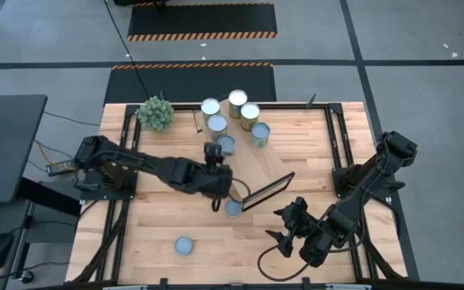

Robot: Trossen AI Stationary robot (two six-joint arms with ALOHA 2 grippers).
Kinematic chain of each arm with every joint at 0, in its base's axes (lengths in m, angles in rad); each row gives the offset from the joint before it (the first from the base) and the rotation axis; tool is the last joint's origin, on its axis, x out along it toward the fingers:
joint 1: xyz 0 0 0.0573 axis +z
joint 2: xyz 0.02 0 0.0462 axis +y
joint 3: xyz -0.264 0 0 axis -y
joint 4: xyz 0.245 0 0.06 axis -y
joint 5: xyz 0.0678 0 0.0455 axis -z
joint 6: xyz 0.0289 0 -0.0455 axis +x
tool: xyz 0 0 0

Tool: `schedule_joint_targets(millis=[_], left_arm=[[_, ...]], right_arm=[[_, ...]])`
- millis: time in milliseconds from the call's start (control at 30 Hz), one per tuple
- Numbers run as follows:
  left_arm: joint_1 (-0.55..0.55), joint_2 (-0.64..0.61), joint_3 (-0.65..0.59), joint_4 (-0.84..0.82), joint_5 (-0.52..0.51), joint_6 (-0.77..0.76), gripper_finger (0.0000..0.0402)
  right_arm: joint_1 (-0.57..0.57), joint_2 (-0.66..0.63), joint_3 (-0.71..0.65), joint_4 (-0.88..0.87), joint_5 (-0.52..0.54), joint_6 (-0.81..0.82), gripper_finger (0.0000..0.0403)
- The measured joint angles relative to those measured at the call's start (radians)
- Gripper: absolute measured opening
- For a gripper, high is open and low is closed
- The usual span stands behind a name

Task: Pick and place cans onto a shelf
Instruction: Put the white-pink can on the shelf

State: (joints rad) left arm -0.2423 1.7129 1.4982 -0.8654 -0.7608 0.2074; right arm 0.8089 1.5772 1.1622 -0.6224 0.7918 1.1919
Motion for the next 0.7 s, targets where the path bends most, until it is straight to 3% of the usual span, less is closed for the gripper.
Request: schedule_joint_targets(millis=[100, 267, 333, 467, 700], left_arm=[[-0.050, -0.008, 0.001, 0.004, 0.135, -0.052, 0.0180], [-0.101, -0.002, 0.001, 0.017, 0.507, -0.158, 0.0151], [-0.108, 0.009, -0.001, 0.012, 0.607, -0.223, 0.0142], [-0.122, 0.023, -0.072, 0.036, 0.627, -0.405, 0.0143], [-0.125, 0.024, -0.242, 0.229, 0.652, -0.651, 0.0204]], right_arm=[[0.000, 0.000, 0.000, -0.001, 0.000, 0.006, 0.0346], [0.000, 0.000, 0.000, -0.001, -0.005, -0.014, 0.0346], [0.000, 0.000, 0.000, 0.000, -0.008, -0.025, 0.0346], [-0.002, 0.000, 0.000, 0.001, -0.008, -0.041, 0.0346], [-0.006, 0.000, -0.001, 0.022, -0.008, -0.043, 0.0346]])
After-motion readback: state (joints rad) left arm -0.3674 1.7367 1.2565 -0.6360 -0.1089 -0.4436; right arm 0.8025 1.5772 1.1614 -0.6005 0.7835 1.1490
